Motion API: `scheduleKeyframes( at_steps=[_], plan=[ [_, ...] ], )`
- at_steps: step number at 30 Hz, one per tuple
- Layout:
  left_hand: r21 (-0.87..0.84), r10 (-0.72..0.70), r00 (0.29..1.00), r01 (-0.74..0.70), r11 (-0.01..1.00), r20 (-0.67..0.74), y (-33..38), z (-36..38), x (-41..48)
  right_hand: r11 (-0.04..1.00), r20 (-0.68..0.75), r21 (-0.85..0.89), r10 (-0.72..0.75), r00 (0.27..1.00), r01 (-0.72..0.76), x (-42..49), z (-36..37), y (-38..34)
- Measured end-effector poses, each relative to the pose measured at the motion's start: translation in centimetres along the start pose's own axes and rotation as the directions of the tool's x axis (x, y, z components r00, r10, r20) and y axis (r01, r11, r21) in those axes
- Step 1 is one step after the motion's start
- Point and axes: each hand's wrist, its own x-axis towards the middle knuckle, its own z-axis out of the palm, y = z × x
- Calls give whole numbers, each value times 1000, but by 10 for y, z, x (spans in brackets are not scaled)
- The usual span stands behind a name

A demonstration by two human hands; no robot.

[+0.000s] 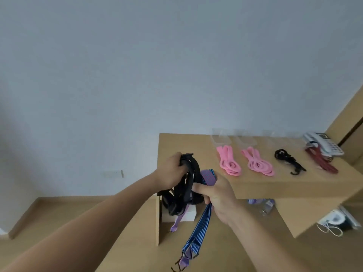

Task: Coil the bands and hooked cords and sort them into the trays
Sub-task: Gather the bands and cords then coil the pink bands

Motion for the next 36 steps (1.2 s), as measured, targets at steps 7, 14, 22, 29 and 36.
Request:
scheduleKeyframes(
  at_steps=[7,14,22,29,36],
  plan=[
    [-641,172,848,230,732,501,31,37,1,995,-166,87,-24,986,39,-2,-58,-5],
    [-695,162,874,239,679,459,78,97,26,997,-147,34,-60,987,66,3,-123,-14],
    [-687,-137,944,313,656,299,137,191,90,999,-204,14,-46,978,50,12,-240,-16],
    [-781,-340,901,410,472,268,196,290,135,998,-351,-37,-58,934,48,8,-324,-1],
    [-740,-232,889,458,492,396,236,364,171,994,-518,-111,-48,854,-12,18,-401,6]
  ],
)
